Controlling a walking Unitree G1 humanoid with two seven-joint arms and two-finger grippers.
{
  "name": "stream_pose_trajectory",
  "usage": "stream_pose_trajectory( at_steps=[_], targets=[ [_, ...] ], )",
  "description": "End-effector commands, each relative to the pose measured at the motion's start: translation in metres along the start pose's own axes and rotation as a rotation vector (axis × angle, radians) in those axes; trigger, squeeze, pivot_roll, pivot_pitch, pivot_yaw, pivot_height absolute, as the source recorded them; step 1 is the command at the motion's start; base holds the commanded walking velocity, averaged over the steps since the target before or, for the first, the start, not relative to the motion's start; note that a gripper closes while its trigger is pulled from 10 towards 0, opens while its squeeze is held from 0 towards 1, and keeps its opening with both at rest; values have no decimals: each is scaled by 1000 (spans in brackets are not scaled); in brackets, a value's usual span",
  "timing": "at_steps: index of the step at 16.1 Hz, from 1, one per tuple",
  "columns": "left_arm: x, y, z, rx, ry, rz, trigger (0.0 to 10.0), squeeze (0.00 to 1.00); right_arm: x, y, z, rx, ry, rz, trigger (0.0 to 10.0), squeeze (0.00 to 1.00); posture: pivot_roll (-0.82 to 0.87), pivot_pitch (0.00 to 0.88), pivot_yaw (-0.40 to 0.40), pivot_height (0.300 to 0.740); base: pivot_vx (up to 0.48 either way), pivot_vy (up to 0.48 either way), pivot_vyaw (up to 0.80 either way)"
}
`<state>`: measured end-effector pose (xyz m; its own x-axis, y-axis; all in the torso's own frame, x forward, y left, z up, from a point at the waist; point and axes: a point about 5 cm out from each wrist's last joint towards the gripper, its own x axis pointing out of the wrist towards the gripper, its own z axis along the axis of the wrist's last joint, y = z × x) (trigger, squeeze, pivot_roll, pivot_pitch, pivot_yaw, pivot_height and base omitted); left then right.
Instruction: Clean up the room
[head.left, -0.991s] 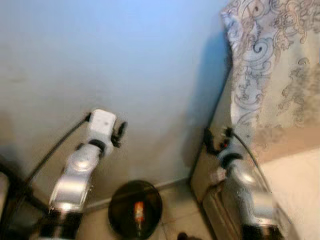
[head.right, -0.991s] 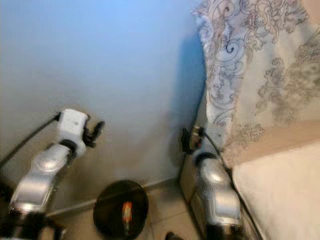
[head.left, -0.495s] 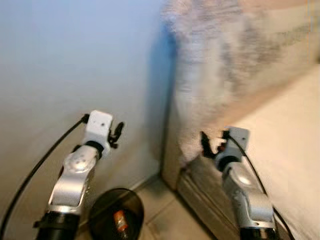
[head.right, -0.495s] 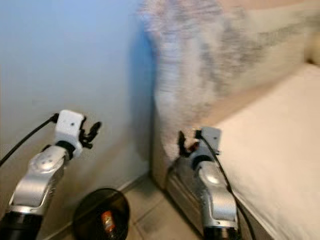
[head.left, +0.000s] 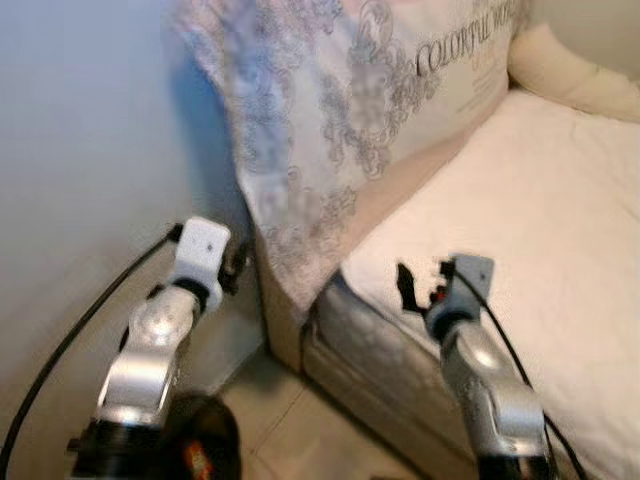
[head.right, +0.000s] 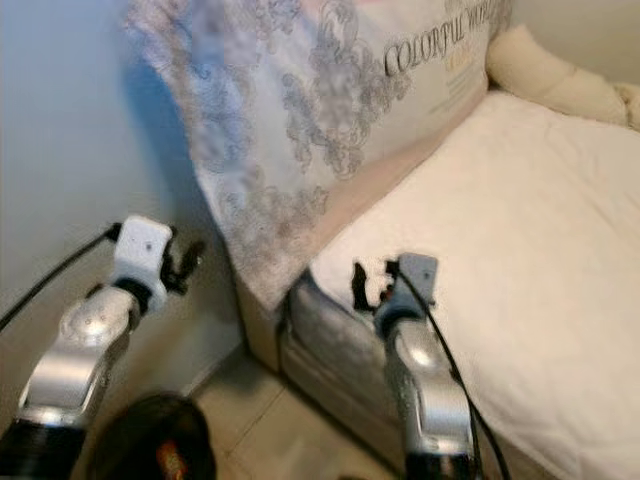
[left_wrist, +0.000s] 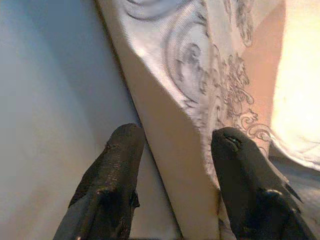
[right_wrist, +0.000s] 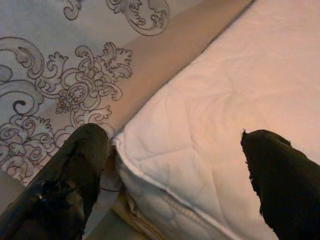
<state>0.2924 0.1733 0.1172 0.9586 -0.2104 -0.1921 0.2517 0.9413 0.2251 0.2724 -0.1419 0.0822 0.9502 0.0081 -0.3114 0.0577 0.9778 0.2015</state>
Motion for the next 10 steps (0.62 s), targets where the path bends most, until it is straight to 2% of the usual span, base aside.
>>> stream_pose_trajectory(
  at_steps=[1,7,10],
  targets=[
    [1,0,1,10,-2,-1,10000,0,-1,-2,4,5,-15,-5,10000,0,-19,0,7,740,0,-480,0],
    [1,2,1,9,-1,8,10000,0,0,-3,4,2,-13,-6,10000,0,-19,0,0,740,0,-480,0],
    [1,1,0,9,-2,3,10000,0,-1,-3,3,1,-11,-8,10000,0,-17,0,-1,740,0,-480,-746]
  ],
)
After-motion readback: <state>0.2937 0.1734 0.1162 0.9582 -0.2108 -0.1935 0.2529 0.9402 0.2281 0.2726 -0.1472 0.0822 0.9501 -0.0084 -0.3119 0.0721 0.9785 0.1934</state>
